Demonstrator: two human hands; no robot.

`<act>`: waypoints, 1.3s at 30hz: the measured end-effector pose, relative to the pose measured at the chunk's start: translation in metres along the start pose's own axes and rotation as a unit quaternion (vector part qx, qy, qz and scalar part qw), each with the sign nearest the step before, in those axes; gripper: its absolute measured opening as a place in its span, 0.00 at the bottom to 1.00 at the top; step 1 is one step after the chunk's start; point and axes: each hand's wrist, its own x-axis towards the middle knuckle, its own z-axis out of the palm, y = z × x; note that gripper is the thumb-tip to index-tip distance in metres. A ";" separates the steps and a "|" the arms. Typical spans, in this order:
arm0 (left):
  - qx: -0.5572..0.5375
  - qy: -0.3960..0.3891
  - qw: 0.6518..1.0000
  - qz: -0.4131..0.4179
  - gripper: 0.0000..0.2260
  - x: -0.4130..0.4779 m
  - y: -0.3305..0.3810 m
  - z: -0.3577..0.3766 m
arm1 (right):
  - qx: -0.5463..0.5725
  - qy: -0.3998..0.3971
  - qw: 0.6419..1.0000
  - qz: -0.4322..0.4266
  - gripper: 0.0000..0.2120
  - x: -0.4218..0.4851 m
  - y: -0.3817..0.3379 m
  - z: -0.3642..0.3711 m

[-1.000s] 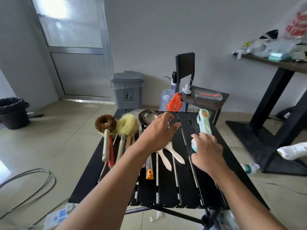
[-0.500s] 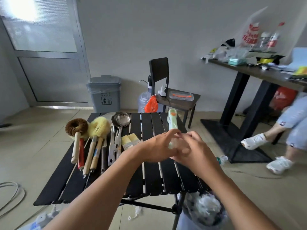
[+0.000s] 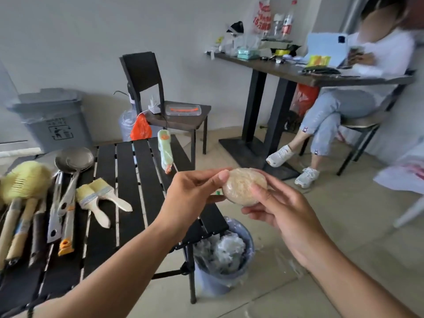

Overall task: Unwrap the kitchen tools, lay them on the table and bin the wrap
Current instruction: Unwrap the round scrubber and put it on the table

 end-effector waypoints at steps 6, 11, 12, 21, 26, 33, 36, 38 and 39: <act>0.051 0.028 0.998 -0.022 0.07 0.000 -0.017 0.012 | -0.023 0.020 1.000 0.001 0.22 -0.018 0.011 -0.021; 0.127 0.039 0.991 -0.013 0.03 -0.005 -0.022 0.015 | -0.087 0.029 0.996 -0.012 0.26 -0.016 0.014 -0.028; 0.149 0.037 0.988 -0.008 0.03 -0.005 -0.023 0.015 | -0.085 0.030 0.996 -0.008 0.27 -0.015 0.015 -0.028; 0.322 0.005 0.945 0.052 0.07 -0.002 -0.020 0.009 | -0.086 0.036 0.995 0.031 0.25 -0.010 0.019 -0.037; 0.209 0.014 0.978 0.011 0.08 -0.001 -0.030 0.011 | -0.017 0.038 0.996 0.079 0.18 -0.011 0.022 -0.044; -0.028 0.102 0.988 -0.114 0.09 0.001 -0.038 0.010 | 0.004 0.028 0.996 0.082 0.22 -0.010 0.020 -0.045; -0.059 0.028 0.986 -0.154 0.24 0.003 -0.031 0.005 | -0.040 -0.003 0.997 0.059 0.22 -0.013 0.019 -0.044; 0.011 -0.035 0.985 -0.166 0.32 0.000 -0.028 0.005 | -0.054 -0.028 0.997 0.053 0.26 -0.015 0.019 -0.042; 0.038 -0.054 0.985 -0.161 0.31 -0.001 -0.029 0.006 | -0.050 -0.041 0.996 0.054 0.28 -0.015 0.019 -0.040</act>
